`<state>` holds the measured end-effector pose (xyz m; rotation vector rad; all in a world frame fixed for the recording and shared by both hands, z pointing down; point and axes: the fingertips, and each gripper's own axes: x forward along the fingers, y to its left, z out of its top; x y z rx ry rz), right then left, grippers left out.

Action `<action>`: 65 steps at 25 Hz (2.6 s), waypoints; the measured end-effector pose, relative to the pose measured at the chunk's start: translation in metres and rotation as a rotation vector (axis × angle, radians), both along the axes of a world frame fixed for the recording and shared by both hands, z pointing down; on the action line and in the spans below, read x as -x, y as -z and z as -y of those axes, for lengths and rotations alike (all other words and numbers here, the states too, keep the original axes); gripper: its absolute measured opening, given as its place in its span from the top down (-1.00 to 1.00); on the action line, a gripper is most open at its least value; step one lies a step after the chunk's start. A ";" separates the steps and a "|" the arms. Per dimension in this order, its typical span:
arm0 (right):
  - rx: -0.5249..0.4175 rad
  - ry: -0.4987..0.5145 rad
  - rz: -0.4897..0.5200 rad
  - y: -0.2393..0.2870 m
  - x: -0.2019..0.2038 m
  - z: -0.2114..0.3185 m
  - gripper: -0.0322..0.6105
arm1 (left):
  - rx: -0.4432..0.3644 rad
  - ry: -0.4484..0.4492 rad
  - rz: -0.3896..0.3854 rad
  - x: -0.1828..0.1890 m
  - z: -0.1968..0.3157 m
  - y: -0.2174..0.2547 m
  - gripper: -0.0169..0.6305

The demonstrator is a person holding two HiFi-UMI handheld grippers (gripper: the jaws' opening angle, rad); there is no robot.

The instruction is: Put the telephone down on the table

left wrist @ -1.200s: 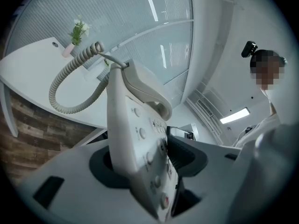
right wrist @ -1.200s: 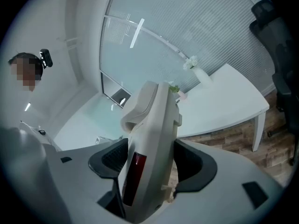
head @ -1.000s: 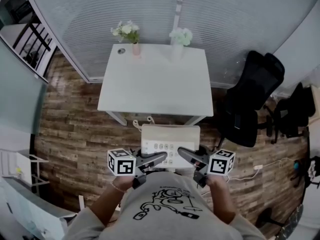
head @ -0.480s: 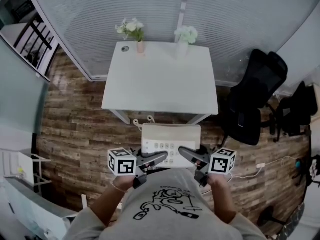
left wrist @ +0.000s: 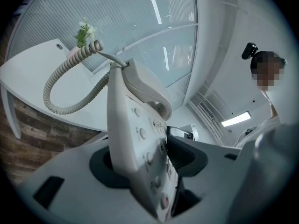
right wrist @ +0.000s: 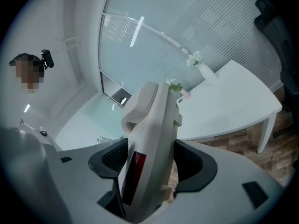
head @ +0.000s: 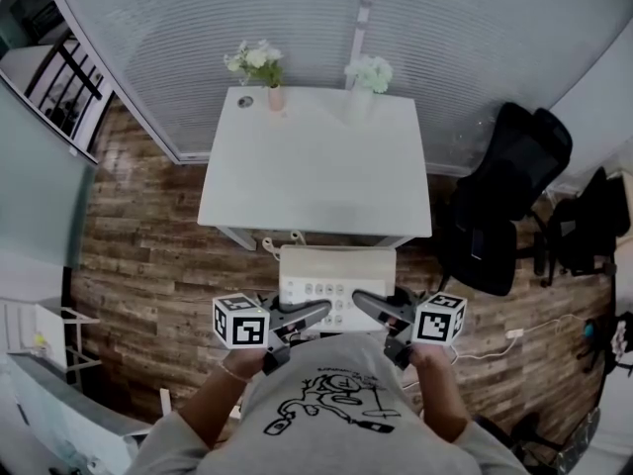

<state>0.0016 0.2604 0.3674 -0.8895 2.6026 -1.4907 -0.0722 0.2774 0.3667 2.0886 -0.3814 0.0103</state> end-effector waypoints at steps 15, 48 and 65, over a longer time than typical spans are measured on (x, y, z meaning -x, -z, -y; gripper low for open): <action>0.024 0.028 0.012 -0.003 -0.035 0.092 -0.07 | 0.025 0.018 0.014 -0.036 0.091 0.000 0.20; 0.060 0.098 0.053 -0.010 -0.111 0.230 -0.07 | 0.059 0.089 0.054 -0.115 0.224 -0.003 0.20; 0.067 0.059 0.020 -0.011 -0.086 0.249 -0.07 | 0.058 0.042 0.028 -0.089 0.247 -0.007 0.20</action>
